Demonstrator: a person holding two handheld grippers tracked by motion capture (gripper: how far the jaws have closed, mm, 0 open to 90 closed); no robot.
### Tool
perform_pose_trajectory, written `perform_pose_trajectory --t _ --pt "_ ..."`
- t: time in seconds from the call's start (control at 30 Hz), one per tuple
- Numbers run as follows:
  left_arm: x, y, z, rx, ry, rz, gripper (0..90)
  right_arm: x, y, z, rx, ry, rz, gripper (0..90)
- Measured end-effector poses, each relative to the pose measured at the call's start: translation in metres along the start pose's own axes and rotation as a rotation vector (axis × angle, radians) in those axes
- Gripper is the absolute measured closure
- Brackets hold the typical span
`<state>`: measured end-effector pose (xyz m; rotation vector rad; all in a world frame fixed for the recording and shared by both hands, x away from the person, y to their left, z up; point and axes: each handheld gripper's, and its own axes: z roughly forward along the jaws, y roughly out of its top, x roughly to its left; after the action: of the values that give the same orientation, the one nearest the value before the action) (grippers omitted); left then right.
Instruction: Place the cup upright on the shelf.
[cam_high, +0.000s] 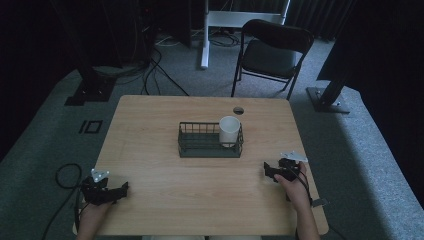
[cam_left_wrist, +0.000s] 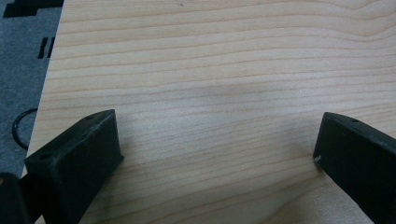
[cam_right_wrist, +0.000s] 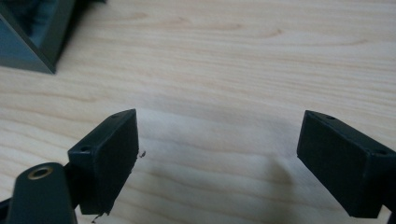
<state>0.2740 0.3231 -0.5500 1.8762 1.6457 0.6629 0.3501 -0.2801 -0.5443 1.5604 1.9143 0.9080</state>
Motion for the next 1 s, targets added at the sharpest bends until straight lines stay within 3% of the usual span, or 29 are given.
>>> perform_pose_trajectory --t 0.47,1.0 --pt "0.000 0.000 0.000 0.000 0.000 0.000 0.8 -0.011 -0.012 -0.003 0.052 -0.044 0.020 11.6" --pt "0.000 0.000 0.000 0.000 0.000 0.000 0.8 -0.014 -0.015 -0.006 0.054 -0.021 -0.002 11.7"
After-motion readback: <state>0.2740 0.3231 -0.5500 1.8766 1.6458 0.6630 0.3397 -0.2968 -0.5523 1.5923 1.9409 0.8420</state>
